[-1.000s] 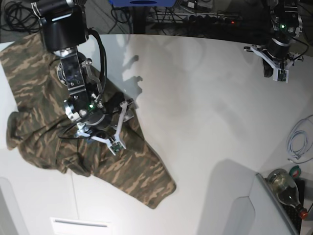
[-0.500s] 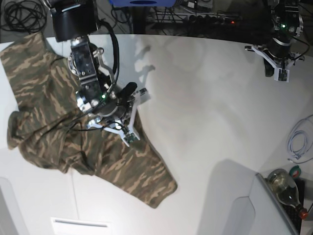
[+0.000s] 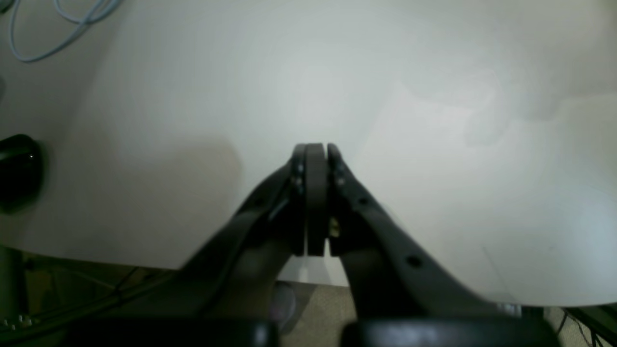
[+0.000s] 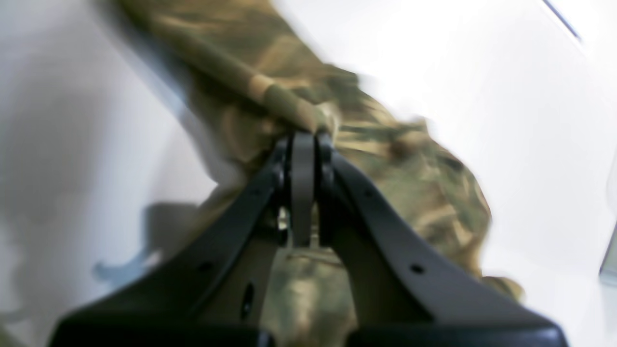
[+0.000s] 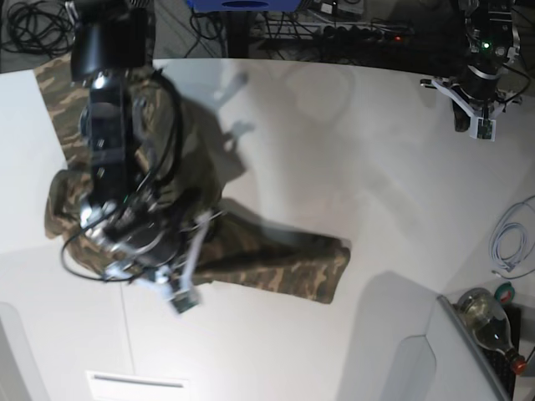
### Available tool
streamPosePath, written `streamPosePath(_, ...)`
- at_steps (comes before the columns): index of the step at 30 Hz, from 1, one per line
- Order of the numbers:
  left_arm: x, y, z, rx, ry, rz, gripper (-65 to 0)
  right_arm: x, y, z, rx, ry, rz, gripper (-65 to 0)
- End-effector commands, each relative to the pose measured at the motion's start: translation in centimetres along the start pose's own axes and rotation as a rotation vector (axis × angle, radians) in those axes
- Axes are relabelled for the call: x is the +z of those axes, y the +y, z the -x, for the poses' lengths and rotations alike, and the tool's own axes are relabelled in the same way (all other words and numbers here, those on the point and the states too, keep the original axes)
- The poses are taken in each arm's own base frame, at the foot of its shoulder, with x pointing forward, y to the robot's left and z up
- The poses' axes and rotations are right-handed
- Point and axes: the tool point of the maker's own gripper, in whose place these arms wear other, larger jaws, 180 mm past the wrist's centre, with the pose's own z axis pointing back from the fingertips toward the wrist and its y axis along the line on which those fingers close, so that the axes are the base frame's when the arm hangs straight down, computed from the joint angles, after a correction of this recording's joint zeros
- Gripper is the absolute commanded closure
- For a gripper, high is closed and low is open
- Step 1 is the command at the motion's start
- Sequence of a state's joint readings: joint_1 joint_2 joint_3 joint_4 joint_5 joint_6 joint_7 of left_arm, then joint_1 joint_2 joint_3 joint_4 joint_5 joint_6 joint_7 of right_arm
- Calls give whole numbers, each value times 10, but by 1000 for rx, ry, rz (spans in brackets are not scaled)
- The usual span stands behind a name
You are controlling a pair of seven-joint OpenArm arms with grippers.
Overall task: Layout the t-shirt on the table in an organized manner, then fold the t-shirt properly
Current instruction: 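Drag the grasped shirt with the right gripper, stretching it across the table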
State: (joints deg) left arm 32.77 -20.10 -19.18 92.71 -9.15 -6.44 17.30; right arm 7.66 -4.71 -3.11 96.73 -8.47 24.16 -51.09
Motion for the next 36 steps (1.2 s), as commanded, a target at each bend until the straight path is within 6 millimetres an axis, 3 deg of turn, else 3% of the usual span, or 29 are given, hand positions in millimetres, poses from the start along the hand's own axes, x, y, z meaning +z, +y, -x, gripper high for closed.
streamPosePath(1,2,6,-10,-11,-35,-12,0,-4,-20,-9,-26,-18,27,-5)
streamPosePath(6,2,6,-10,-11,-35,-12,0,-43,-90,21,-253,72,70,-12)
streamPosePath(8,2,6,-10,-11,-35,-12,0,-59,-100,44,-276,146,52,-74)
streamPosePath(10,2,6,-9,-11,-33,-12,0,-67,-101,66,-275,218,33,-189)
streamPosePath(13,0,8,-1,-7,-12,-14,0,-58,-106,75,-258,207,66,-362)
streamPosePath(15,-3,8,-2,-2,-13,-17,0,-35,-110,66,-220,134,124,-393)
streamPosePath(17,-5,9,5,3,4,-20,0,-13,-86,56,-108,72,129,-399)
streamPosePath(19,-5,10,6,5,7,-21,0,7,-41,47,33,6,80,-404)
streamPosePath(22,-5,9,3,4,-1,-19,0,25,27,54,201,-69,-53,-402)
streamPosePath(23,-5,9,3,4,-1,-19,0,25,42,57,240,-76,-80,-401)
streamPosePath(27,-5,9,3,4,-1,-19,0,3,58,86,310,22,-24,-404)
streamPosePath(32,-5,8,3,8,-2,-19,0,-25,63,83,255,19,-31,-402)
streamPosePath(36,-5,8,7,9,7,-20,0,-42,61,91,249,65,-38,-396)
